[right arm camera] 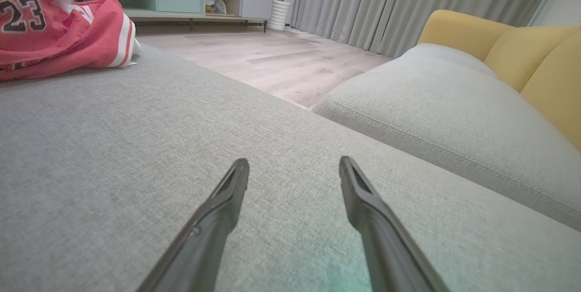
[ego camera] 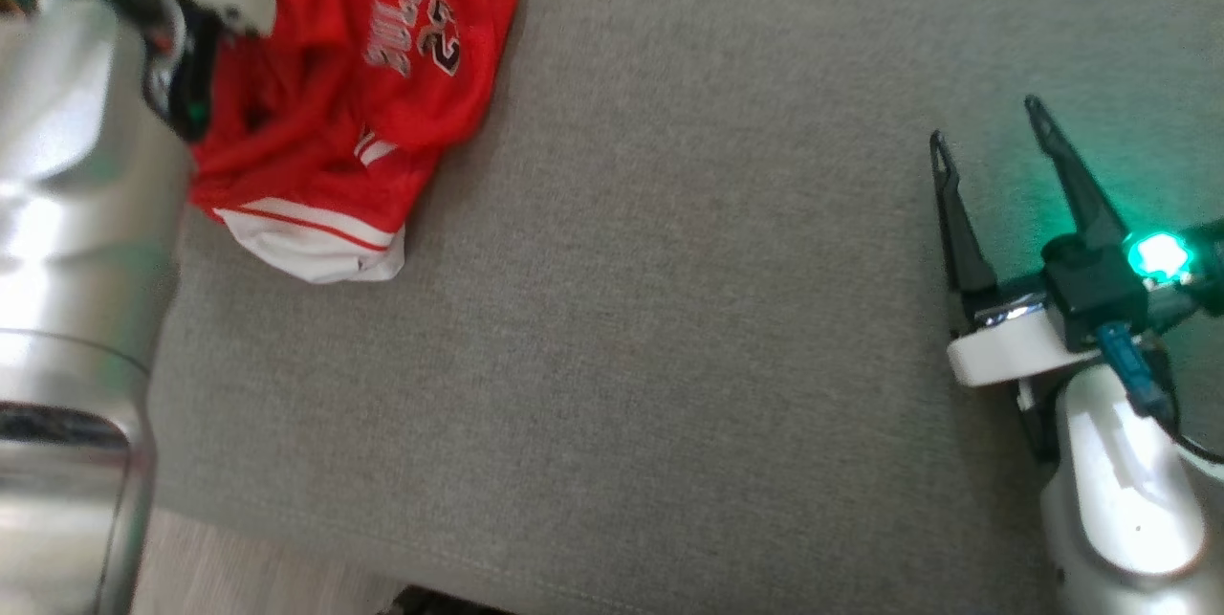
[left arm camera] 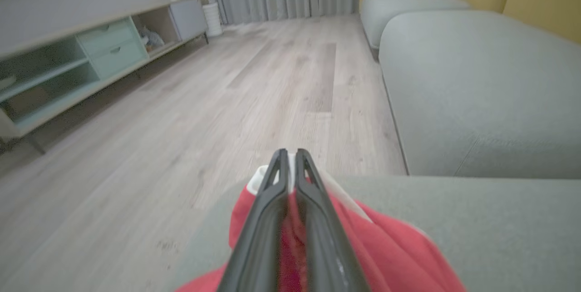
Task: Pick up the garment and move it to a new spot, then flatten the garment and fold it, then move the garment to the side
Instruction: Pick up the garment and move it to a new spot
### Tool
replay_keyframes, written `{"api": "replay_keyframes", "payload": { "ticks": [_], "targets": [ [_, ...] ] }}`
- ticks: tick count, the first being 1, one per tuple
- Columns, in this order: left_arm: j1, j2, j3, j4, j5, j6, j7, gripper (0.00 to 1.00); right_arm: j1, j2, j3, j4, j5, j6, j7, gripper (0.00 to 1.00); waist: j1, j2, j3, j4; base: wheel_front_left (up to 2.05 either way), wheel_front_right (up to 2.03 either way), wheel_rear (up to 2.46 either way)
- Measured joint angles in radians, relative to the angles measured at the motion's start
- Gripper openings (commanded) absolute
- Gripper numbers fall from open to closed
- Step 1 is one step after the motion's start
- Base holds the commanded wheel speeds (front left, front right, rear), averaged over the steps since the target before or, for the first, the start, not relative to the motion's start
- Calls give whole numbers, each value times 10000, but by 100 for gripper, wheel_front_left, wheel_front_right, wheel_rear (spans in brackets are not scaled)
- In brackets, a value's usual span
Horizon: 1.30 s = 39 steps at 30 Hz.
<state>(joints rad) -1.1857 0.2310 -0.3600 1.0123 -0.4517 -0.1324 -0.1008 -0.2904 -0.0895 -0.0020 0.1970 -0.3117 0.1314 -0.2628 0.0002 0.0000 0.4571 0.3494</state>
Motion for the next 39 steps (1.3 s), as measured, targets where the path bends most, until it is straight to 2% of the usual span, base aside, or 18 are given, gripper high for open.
{"api": "replay_keyframes", "payload": {
  "ticks": [6, 10, 17, 19, 23, 29, 32, 36, 39],
  "targets": [
    [-596, 433, -723, -1181, 36, 0, -305, 0, 575, 245, 50, 159, 437, 0, 6, 100, -1, 0, -1017, -375, 0, 0, 0],
    [-794, 750, -1227, -2104, 23, 0, -238, 0, 822, 291, 244, 25, 1030, 0, 6, 100, -4, 1, -1679, -903, 0, 0, 0],
    [-980, 1141, -1618, -3336, 221, 2, 54, 0, 1499, 324, 727, -282, 1898, 0, 6, 100, -3, 1, -2429, -2462, 0, 0, 0],
    [-1051, 1141, -1657, -3507, 228, 2, 146, 0, 1533, 345, 819, -332, 2006, 0, 6, 100, -3, 1, -2497, -2721, 0, 0, 0],
    [-1193, 1085, -1910, -4161, 224, 2, 487, 0, 1618, 362, 965, -489, 2466, 0, 6, 100, -3, 1, -2689, -3772, 0, 0, 0],
    [-1056, 696, -2518, -4778, 174, 2, 658, 0, 1617, 364, 1081, -654, 2895, 0, 6, 100, -2, 1, -2704, -5253, 0, 0, 0],
    [-363, 483, -3141, -5079, 50, 2, 533, 0, 1620, 366, 1089, -681, 3055, 0, 6, 100, -2, 1, -2630, -5865, 0, 0, 0],
    [1505, 477, -4483, -5407, 644, 12, -299, 0, 1634, 370, 1103, -704, 3223, 0, 6, 100, -2, 1, -2500, -6499, 0, 0, 0],
    [3120, 305, -5233, -5310, 1049, 376, -986, 0, 1693, 370, 1068, -709, 3250, 0, 6, 100, -2, 1, -2296, -6694, 0, 0, 0]
  ]
}}
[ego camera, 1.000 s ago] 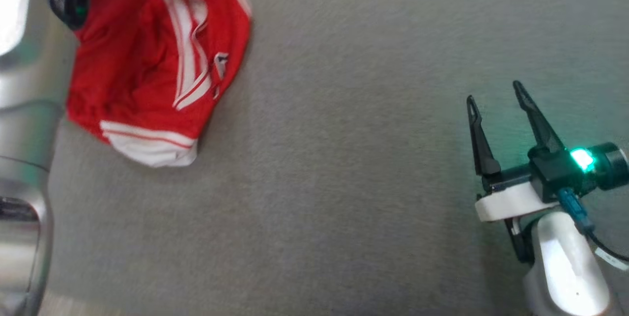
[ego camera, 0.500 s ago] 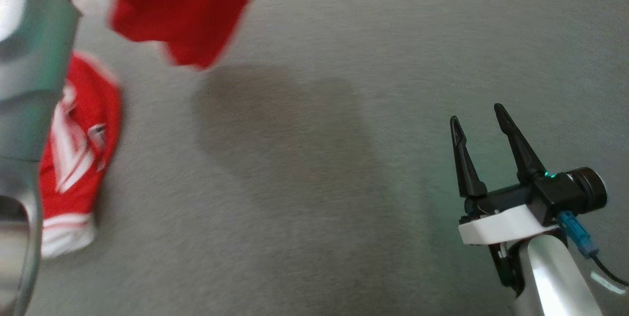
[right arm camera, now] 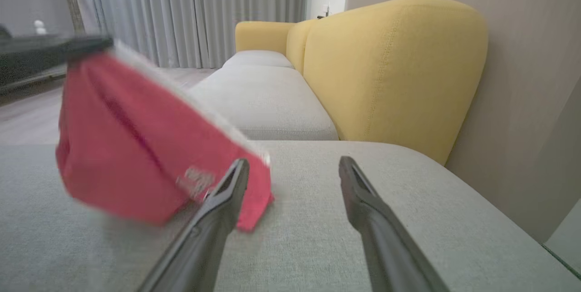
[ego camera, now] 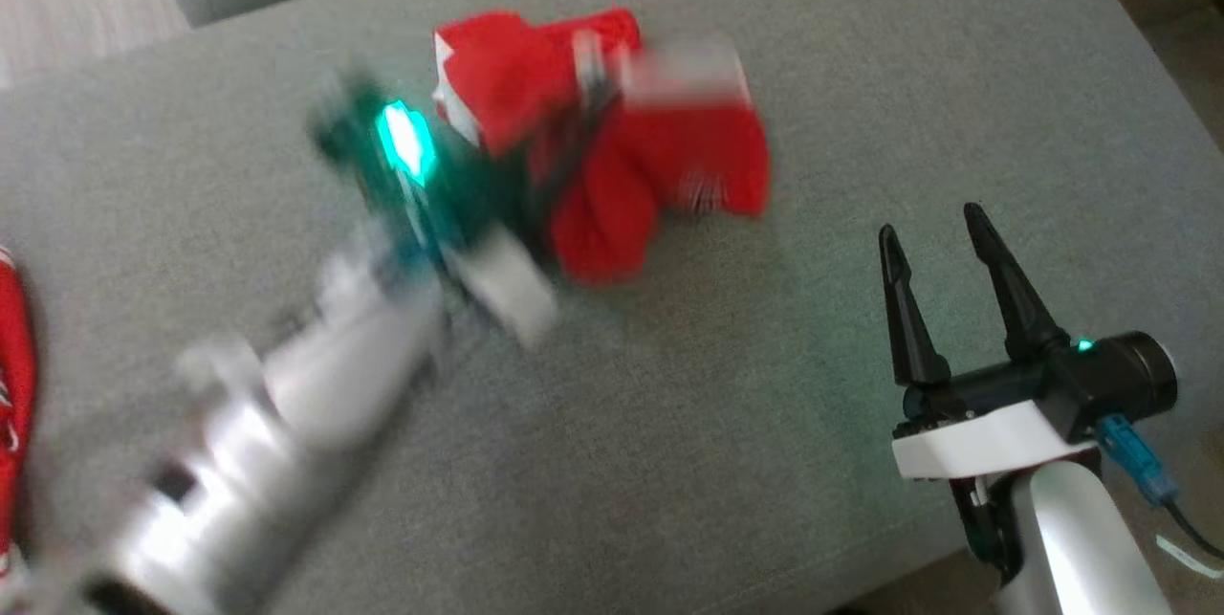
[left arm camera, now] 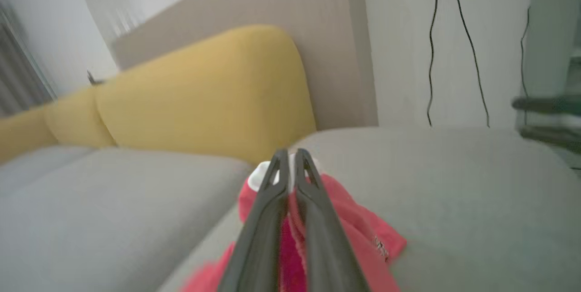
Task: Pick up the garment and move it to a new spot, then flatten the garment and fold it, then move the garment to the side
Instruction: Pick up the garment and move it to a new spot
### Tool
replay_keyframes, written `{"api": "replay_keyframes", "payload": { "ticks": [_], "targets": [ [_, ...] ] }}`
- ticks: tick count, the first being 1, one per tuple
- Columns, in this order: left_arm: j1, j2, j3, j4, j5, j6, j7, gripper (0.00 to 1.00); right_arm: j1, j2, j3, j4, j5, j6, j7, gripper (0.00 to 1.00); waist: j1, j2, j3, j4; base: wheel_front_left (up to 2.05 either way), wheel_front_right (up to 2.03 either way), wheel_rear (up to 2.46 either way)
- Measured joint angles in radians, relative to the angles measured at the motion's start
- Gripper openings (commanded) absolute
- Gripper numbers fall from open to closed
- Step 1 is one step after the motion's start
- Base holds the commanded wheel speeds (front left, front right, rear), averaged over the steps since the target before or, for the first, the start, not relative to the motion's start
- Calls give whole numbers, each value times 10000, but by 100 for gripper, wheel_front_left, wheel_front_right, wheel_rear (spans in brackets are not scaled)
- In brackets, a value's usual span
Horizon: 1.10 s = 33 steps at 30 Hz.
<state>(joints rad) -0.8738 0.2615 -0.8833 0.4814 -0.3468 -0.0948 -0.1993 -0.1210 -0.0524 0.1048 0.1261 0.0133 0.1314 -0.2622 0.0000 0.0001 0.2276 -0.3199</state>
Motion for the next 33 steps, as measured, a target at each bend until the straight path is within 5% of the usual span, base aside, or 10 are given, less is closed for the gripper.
{"api": "replay_keyframes", "payload": {
  "ticks": [3, 4, 5, 10, 18, 27, 33],
  "targets": [
    [1430, -313, -546, 376, 337, 527, -359, 0, 86, 10, -31, 8, 0, 0, 0, 100, 2, 0, 148, 46, 0, 0, 0],
    [1842, -428, -575, 453, 355, 702, -439, 56, 98, 12, -44, 12, -2, 0, 0, 100, 1, 0, 158, 112, 0, 0, 0],
    [2178, -546, -568, 483, 334, 790, -493, 100, 103, 13, -65, 12, -4, 0, 0, 100, 0, 0, 161, 189, 0, 0, 0],
    [3276, -1045, 244, -836, 284, 1475, -520, 100, 155, 23, -151, 84, -111, 0, 0, 100, 0, 0, 34, 757, 0, 0, 0],
    [6241, -1043, 2535, -3415, 1037, 2558, -573, 100, 1004, 48, -560, 418, -293, 0, 4, 100, -1, 0, -795, 1873, 0, 0, 0],
    [8848, -1133, 4694, -4426, 1998, 2723, -573, 100, 2121, 82, -1425, 472, -307, 0, 31, 100, -3, 0, -1958, 3493, 0, 0, 0],
    [9651, -1337, 5170, -4679, 2441, 2698, -573, 100, 2495, 86, -1578, 366, -102, 0, 31, 100, -2, 0, -2400, 4059, 0, 0, 0]
  ]
}}
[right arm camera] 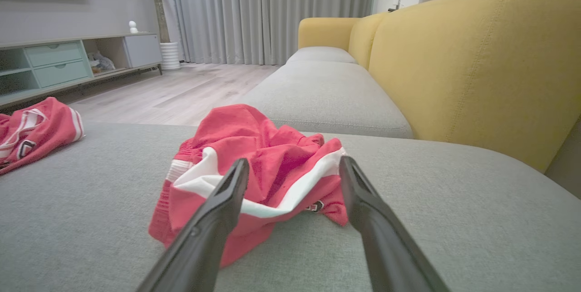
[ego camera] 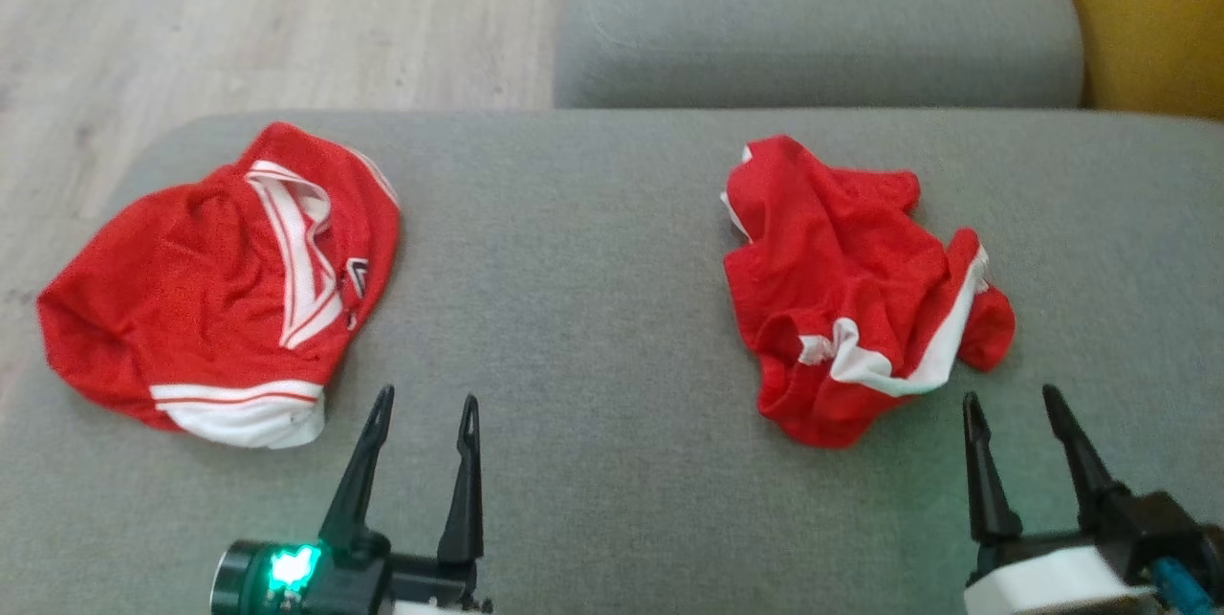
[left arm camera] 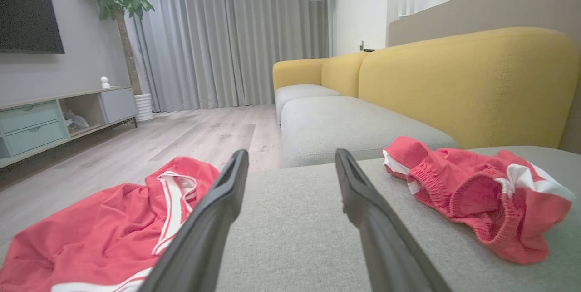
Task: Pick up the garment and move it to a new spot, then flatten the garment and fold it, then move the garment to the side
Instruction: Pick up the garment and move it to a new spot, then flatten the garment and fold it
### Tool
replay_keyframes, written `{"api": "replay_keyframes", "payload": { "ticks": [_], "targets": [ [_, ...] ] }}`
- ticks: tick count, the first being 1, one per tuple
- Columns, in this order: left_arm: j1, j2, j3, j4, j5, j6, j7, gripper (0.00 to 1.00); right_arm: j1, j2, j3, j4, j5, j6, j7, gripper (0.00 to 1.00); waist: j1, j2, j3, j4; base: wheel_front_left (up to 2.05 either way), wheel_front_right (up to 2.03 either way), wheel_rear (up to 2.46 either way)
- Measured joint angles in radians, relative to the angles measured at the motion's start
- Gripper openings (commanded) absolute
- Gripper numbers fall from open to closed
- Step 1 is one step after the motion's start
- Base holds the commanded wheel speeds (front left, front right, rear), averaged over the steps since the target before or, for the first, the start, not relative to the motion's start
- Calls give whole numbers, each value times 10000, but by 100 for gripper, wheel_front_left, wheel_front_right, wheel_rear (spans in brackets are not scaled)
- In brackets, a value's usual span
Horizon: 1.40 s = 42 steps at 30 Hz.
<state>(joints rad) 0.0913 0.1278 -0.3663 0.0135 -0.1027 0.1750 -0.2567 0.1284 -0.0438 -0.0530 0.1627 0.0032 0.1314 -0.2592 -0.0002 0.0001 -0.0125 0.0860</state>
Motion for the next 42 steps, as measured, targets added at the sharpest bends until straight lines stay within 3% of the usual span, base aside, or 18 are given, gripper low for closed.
{"api": "replay_keyframes", "payload": {
  "ticks": [6, 32, 42],
  "targets": [
    [433, -94, 182, 8, 391, -228, 0, 100, 406, 23, 190, -21, 94, 0, 0, 100, -1, 0, -314, 286, 0, 0, 0],
    [523, -523, 629, 234, 525, -654, 0, 100, 499, 27, 587, -263, 303, 0, 0, 100, 2, 0, -273, 195, 0, 0, 0],
    [69, -571, -23, 1093, 523, -1499, 0, 100, 484, 27, 865, -336, 134, 0, 0, 100, 2, 0, -70, -319, 0, 0, 0]
  ]
}}
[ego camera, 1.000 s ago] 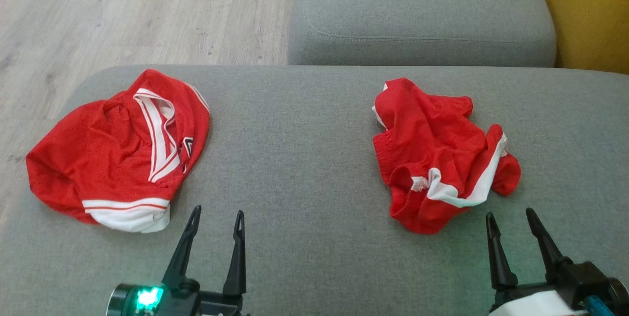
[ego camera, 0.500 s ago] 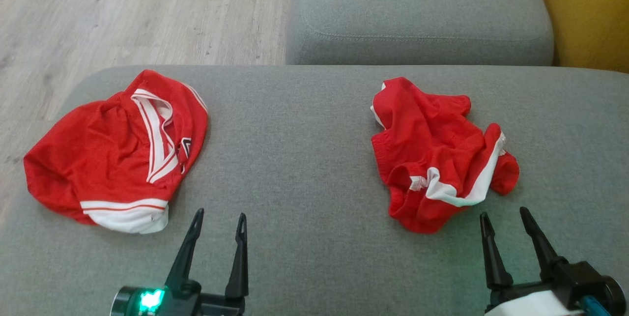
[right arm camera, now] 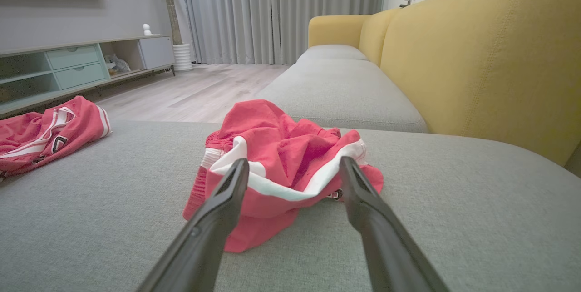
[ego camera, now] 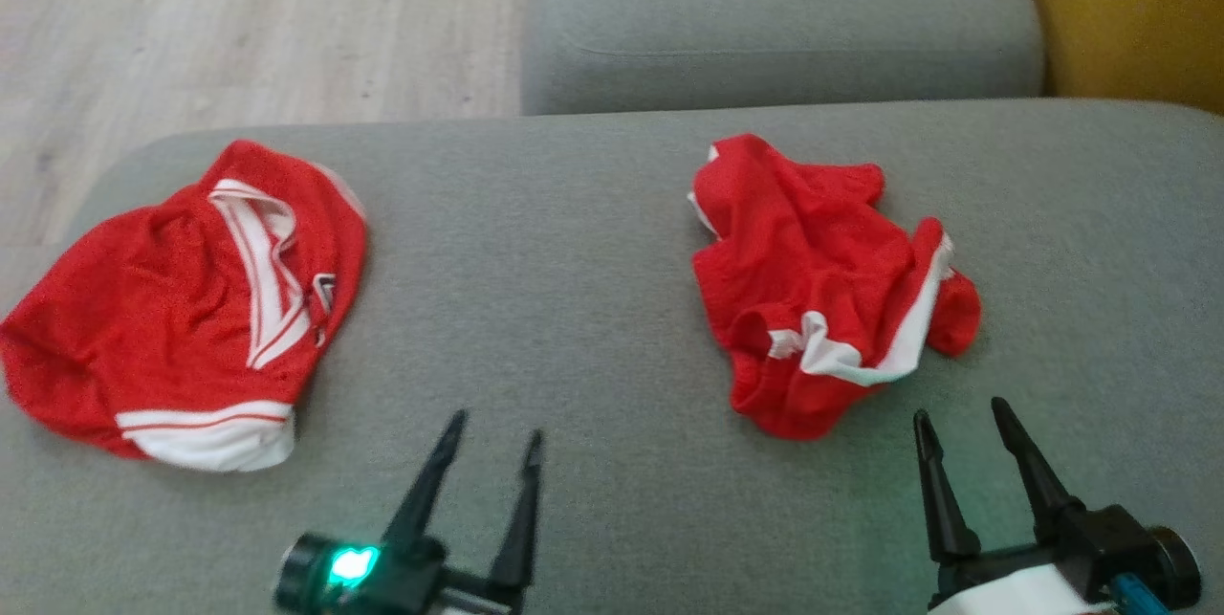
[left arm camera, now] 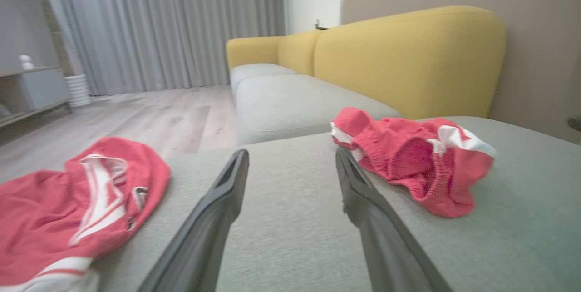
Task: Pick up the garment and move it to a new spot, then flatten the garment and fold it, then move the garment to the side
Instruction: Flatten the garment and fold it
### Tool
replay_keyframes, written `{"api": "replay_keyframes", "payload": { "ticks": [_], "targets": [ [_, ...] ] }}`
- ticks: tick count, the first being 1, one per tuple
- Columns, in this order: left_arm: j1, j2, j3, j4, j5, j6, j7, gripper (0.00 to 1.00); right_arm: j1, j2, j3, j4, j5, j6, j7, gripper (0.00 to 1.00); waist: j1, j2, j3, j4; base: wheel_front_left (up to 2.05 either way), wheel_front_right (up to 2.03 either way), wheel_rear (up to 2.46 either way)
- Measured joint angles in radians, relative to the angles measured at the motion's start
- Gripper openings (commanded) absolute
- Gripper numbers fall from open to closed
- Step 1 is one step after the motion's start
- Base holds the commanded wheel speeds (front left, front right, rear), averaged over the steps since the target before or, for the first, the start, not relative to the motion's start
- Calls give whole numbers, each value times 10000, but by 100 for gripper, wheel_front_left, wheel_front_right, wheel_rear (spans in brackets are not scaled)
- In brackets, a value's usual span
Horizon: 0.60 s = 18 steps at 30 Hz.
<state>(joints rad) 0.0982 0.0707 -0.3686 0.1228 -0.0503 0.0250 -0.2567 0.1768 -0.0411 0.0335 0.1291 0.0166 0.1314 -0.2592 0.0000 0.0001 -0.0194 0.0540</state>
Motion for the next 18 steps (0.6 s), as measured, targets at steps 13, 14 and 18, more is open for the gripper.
{"api": "replay_keyframes", "payload": {
  "ticks": [13, 14, 18],
  "targets": [
    [-3198, -150, -2027, 2987, -2184, -1058, 2, 100, -378, -4, 468, -46, -178, 0, 0, 100, 2, 0, 962, -1531, 0, 0, 0],
    [-3428, -151, -2125, 3147, -2295, -1051, 0, 100, -476, -4, 516, -46, -178, 0, 0, 100, 2, -1, 1072, -1647, 0, 0, 0],
    [-3975, -153, -2345, 3549, -2554, -1047, 0, 100, -703, -4, 568, -90, -178, 0, 0, 100, 3, 0, 1352, -2007, 0, 0, 0]
  ]
}}
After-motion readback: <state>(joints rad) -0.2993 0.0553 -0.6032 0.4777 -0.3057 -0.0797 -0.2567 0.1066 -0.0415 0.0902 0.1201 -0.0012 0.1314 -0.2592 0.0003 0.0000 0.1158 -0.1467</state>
